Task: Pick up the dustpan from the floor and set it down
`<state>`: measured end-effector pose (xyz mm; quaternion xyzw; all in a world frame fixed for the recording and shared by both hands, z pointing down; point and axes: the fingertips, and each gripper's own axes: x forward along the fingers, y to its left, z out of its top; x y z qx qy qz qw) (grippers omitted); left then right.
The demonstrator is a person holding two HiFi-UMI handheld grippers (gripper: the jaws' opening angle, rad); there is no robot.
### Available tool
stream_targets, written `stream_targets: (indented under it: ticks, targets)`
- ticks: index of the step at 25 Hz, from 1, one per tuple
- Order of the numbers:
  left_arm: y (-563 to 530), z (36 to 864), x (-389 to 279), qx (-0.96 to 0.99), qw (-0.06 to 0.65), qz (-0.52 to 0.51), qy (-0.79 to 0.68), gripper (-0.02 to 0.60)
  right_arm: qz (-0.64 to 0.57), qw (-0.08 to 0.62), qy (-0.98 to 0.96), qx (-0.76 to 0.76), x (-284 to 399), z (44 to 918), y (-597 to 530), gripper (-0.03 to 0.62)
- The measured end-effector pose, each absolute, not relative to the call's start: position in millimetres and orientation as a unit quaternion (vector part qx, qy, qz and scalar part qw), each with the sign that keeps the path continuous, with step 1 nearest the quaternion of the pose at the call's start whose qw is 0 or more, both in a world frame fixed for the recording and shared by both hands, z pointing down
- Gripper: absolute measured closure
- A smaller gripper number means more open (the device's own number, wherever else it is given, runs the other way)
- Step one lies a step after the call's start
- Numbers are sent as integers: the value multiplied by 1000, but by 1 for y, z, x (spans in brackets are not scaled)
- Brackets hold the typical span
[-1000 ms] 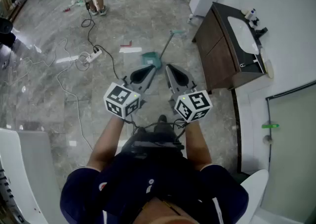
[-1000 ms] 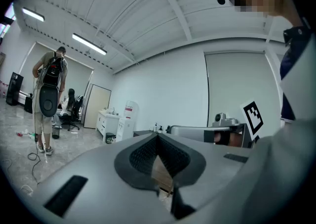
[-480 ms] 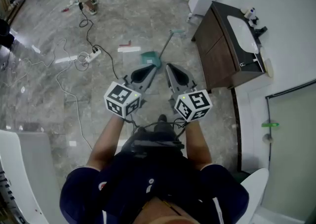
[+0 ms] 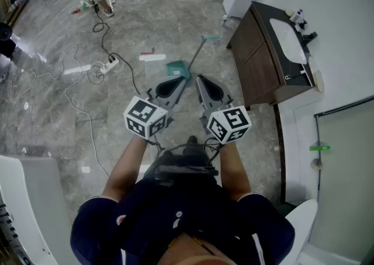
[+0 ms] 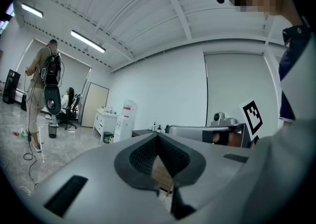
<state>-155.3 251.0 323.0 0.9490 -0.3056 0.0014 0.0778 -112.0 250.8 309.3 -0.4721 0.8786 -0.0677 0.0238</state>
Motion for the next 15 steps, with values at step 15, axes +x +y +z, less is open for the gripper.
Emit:
stream_targets:
  ticks: [15]
  targets:
    - [189, 342, -119, 949, 89, 15, -301, 569, -81, 23, 871, -484, -71, 328, 189, 588]
